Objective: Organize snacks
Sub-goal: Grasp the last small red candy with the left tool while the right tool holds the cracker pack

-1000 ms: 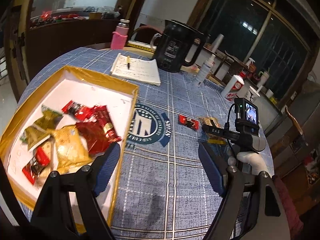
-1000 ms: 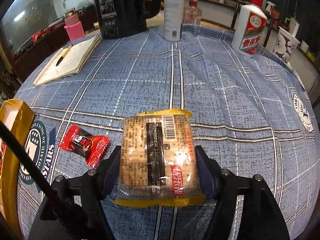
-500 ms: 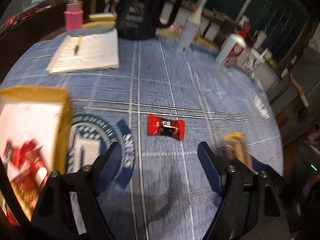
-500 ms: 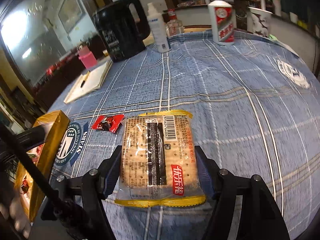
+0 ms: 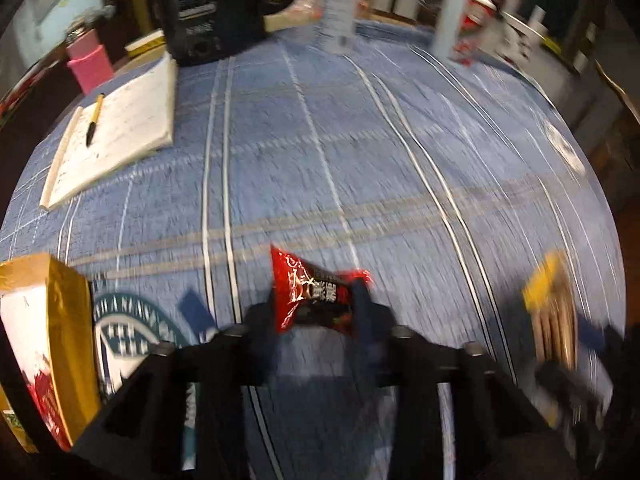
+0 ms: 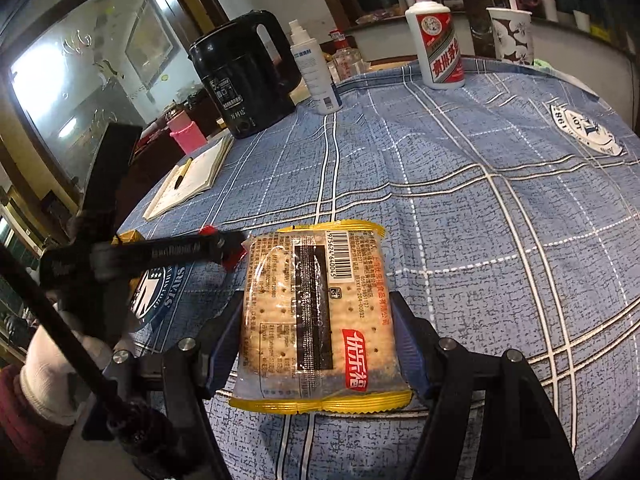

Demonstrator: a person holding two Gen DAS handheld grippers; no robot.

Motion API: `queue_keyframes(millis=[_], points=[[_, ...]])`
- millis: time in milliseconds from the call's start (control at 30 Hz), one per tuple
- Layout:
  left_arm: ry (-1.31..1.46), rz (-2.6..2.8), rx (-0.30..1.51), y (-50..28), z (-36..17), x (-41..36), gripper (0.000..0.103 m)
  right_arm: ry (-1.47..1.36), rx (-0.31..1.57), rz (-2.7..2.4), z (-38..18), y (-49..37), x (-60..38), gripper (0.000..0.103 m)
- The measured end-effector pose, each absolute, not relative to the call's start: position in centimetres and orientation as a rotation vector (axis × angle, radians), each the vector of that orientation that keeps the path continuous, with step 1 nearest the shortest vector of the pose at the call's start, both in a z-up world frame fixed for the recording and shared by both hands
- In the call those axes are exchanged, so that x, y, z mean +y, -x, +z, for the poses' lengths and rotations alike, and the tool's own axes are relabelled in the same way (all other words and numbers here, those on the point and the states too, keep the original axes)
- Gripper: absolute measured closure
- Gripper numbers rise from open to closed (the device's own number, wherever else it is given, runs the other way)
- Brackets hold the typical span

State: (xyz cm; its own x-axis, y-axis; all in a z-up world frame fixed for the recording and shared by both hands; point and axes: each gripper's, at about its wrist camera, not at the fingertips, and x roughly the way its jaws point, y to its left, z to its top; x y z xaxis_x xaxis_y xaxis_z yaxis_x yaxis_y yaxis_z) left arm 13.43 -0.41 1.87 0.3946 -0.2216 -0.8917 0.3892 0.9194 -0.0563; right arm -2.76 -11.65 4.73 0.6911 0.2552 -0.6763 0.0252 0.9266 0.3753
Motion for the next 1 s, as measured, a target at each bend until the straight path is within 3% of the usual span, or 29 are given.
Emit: queue_keyframes(millis=[200, 367, 433, 500, 633, 767, 933, 967, 1000], points=[[-0.203, -0.438, 1.063, -7.3, 3.9, 1.6, 0.081, -0.397, 0.810, 0.121, 4.4, 3.0, -12.1, 0.034], [-0.121, -0.473, 0.987, -4.0, 5.5, 3.6, 0.080, -0.388, 0.795, 0.117, 4.5, 3.3, -11.8, 0.034], [-0.109, -0.477, 0.981, -3.6, 5.5, 4.0, 0.068, -0.393, 0.789, 0.117, 4.5, 3.4, -11.8, 0.034], [-0.110, -0.449, 0.973, -3.8, 5.2, 4.2, 0.044, -0.391, 0.789, 0.116, 4.5, 3.4, -11.8, 0.034], [-0.080, -0.414, 0.970, -4.6, 4.4, 4.1, 0.042, -0.395, 0.781, 0.117, 4.5, 3.6, -11.8, 0.034], [-0.186, -0.374, 0.943, -5.3, 3.0, 3.0, 0.033, -0.399, 0.787, 0.118, 4.4, 3.6, -11.8, 0.034], [-0.248, -0.383, 0.957, -5.5, 1.6, 2.8, 0.033, -0.402, 0.786, 0.117, 4.4, 3.5, -11.9, 0.034], [-0.237, -0.387, 0.960, -5.4, 1.7, 2.9, 0.046, -0.402, 0.786, 0.117, 4.4, 3.5, -11.9, 0.034], [-0.234, -0.396, 0.957, -5.2, 1.8, 3.0, 0.065, -0.401, 0.787, 0.117, 4.4, 3.5, -11.9, 0.034]])
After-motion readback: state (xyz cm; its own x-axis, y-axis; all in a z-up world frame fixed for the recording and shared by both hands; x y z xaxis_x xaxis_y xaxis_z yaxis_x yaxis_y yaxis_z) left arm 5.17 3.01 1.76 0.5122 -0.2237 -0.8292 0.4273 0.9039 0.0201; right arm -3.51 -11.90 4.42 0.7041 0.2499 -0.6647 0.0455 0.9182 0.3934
